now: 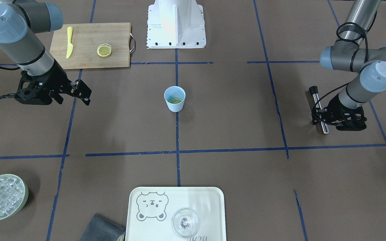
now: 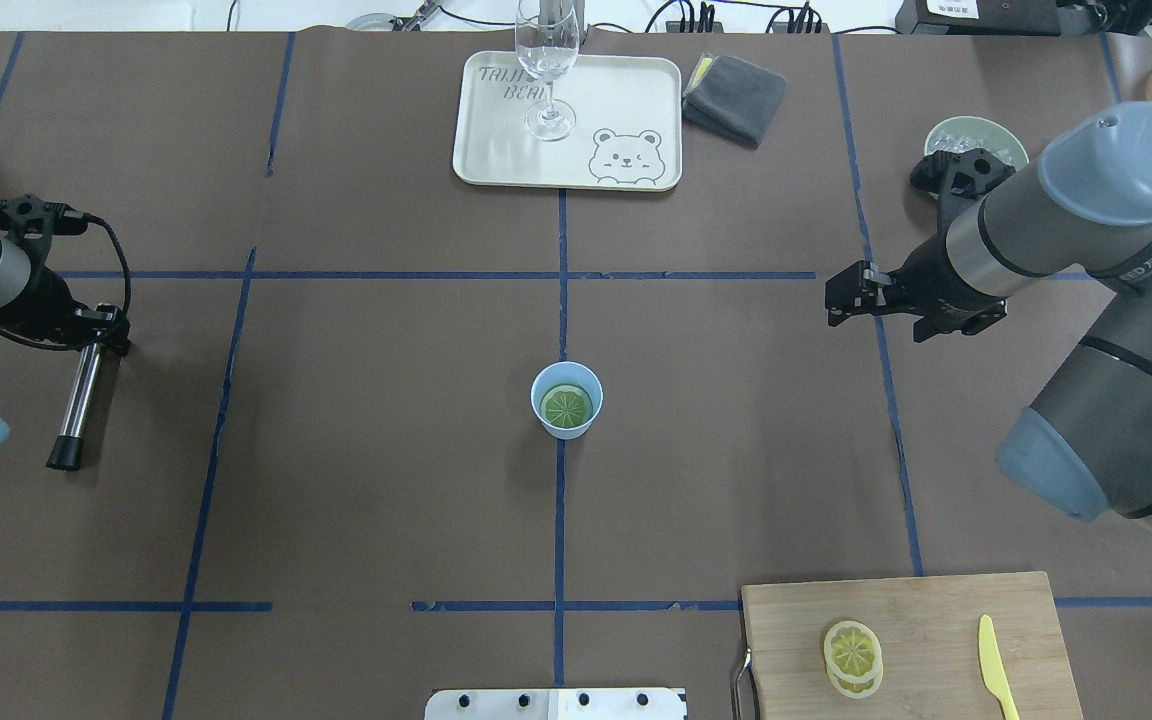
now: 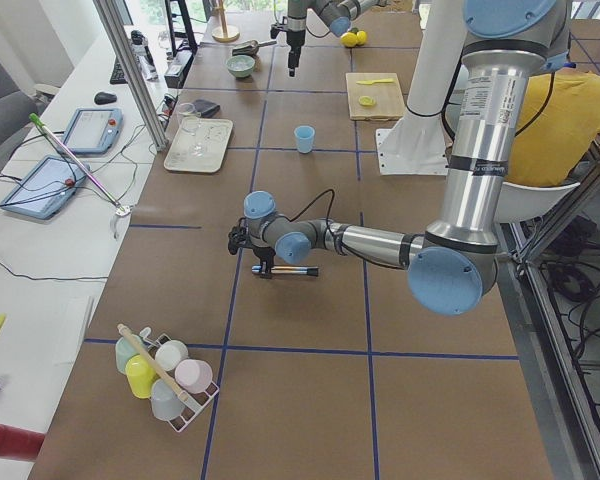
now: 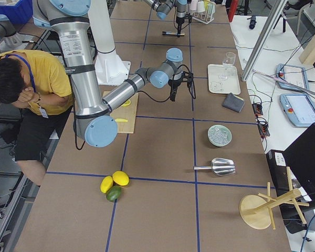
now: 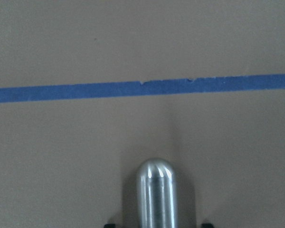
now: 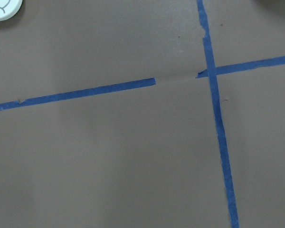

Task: Squeeze lemon into cup
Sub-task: 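Grasp the metal muddler with the left gripper and lift it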

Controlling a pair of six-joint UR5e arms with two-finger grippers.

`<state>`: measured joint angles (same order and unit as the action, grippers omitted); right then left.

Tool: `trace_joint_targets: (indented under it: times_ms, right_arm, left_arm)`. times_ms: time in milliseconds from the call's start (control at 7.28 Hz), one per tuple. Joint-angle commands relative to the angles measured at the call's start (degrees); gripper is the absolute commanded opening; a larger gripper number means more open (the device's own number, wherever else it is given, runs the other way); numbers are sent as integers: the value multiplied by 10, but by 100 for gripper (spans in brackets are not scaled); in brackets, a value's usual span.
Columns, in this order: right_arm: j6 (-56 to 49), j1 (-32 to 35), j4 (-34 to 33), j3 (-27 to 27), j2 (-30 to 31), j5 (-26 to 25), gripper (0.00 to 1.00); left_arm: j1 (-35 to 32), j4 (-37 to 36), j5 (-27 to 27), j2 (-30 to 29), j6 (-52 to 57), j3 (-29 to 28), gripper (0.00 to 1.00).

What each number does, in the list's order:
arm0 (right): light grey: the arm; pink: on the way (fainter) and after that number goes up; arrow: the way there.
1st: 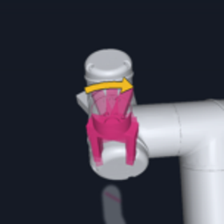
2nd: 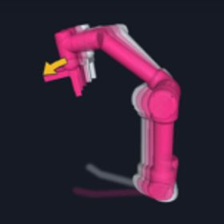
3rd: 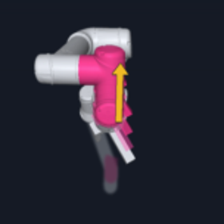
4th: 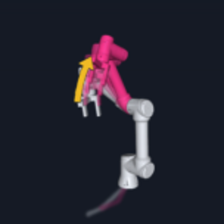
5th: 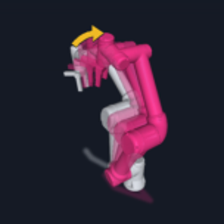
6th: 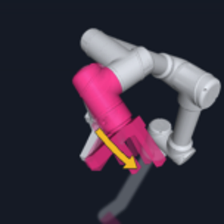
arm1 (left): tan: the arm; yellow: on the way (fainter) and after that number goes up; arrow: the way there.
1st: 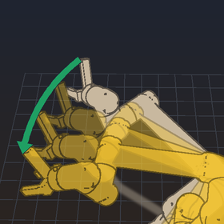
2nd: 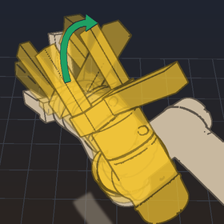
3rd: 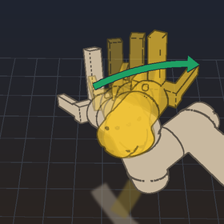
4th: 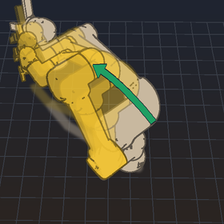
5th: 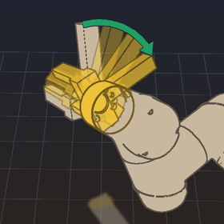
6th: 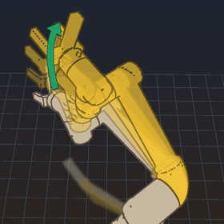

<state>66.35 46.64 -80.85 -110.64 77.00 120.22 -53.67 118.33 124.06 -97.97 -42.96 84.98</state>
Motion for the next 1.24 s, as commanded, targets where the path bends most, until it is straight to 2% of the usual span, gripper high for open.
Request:
trace_joint_targets:
  times_ms: [0,550,825,1100]
  right_arm:
    - [1,-1,1,1,0,-1,100]
    - [0,-1,2,10,1,-2,100]
    - [-3,1,4,-1,-1,-1,100]
    - [-5,14,4,-11,6,0,100]
  left_arm:
    - [1,-2,0,-2,2,9,0]
    - [1,-1,0,-6,-4,41,0]
    - [1,-12,3,-10,1,130,0]
    - [91,-13,-5,-98,-4,180,0]
